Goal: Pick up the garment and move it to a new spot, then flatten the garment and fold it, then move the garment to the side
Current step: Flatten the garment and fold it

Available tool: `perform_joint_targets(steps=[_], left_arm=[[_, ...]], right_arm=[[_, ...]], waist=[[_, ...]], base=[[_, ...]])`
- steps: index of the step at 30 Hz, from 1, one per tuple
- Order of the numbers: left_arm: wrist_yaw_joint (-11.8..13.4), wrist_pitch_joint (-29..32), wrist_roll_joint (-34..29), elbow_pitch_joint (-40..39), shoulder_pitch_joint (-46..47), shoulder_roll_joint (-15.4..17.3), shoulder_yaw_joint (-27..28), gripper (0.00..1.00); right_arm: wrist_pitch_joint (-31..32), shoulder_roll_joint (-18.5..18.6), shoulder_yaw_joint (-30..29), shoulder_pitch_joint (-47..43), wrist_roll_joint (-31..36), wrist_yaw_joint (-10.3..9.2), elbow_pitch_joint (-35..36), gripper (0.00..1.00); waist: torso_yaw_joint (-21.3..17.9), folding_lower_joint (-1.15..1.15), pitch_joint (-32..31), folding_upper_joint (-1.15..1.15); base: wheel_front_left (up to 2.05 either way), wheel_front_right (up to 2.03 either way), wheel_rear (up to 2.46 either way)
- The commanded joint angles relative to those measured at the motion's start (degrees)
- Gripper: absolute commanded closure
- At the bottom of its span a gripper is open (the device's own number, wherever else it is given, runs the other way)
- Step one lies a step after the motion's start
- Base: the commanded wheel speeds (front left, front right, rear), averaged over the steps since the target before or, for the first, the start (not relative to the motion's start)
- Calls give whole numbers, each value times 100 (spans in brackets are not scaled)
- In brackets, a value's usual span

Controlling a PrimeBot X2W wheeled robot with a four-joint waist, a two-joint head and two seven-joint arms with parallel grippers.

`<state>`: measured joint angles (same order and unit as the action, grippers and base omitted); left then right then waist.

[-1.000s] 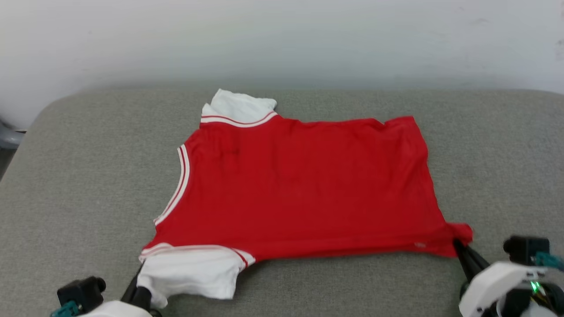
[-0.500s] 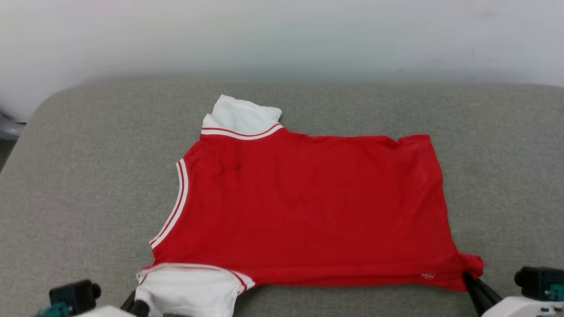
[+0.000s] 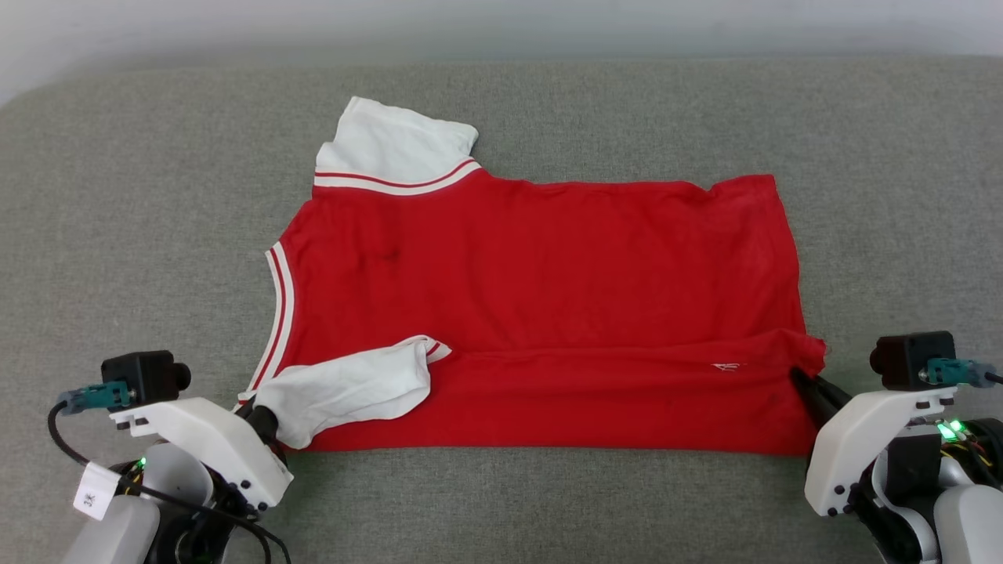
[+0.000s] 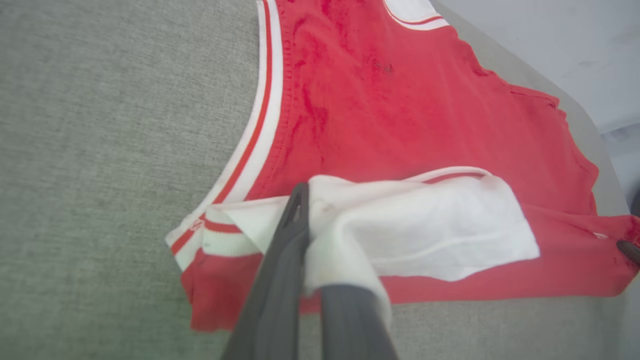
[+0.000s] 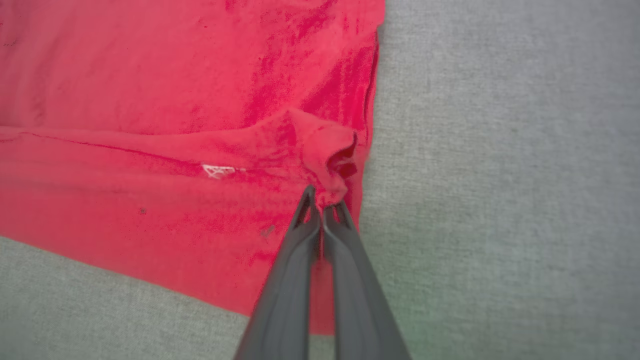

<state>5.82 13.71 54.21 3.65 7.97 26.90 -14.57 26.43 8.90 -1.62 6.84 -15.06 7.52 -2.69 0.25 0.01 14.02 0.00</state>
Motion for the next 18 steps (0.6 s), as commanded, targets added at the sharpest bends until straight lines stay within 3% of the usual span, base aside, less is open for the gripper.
perform_joint_targets(steps=[1, 5, 6, 7, 8, 9, 10, 11, 18], left_arm=[[-47, 35, 14, 80, 113, 5, -30, 100], [-173, 134, 16, 457, 428, -29, -113, 100], [-204, 159, 35, 529, 466, -58, -143, 100], [-243, 174, 56, 606, 506, -80, -161, 100], [-286, 195, 76, 676, 531, -97, -189, 77], [-300, 194, 72, 726, 542, -122, -213, 53], [-330, 184, 98, 769, 549, -154, -221, 11], [-344, 151, 105, 819, 552, -174, -220, 0], [-277, -438, -90, 940, 404, -222, -83, 0]], right_arm=[[-22, 25, 28, 115, 11, -6, -94, 100], [-122, 19, 117, 302, -19, -6, -489, 100], [-151, 10, 142, 312, -29, -6, -593, 89], [-182, -9, 161, 313, -55, -6, -691, 65], [-206, -22, 190, 301, -74, -6, -779, 28], [-266, -23, 204, 289, -100, -6, -838, 0], [-362, -48, 195, 273, -132, -7, -885, 0], [-435, -61, 196, 243, -160, -8, -932, 0], [-1714, -117, 70, 44, -170, -6, -801, 0]], waist=[[-21, -1, 150, 0], [-25, -1, 272, 0], [-31, -1, 281, 0], [-39, -1, 291, 0], [-46, -1, 297, 0], [-51, -1, 297, 0], [-56, -1, 294, 0], [-59, -1, 281, 0], [-52, -1, 25, 0]], base=[[0, 0, 0], [0, 0, 0], [0, 0, 0], [0, 0, 0], [0, 0, 0], [0, 0, 0], [0, 0, 0], [0, 0, 0], [0, 0, 0]])
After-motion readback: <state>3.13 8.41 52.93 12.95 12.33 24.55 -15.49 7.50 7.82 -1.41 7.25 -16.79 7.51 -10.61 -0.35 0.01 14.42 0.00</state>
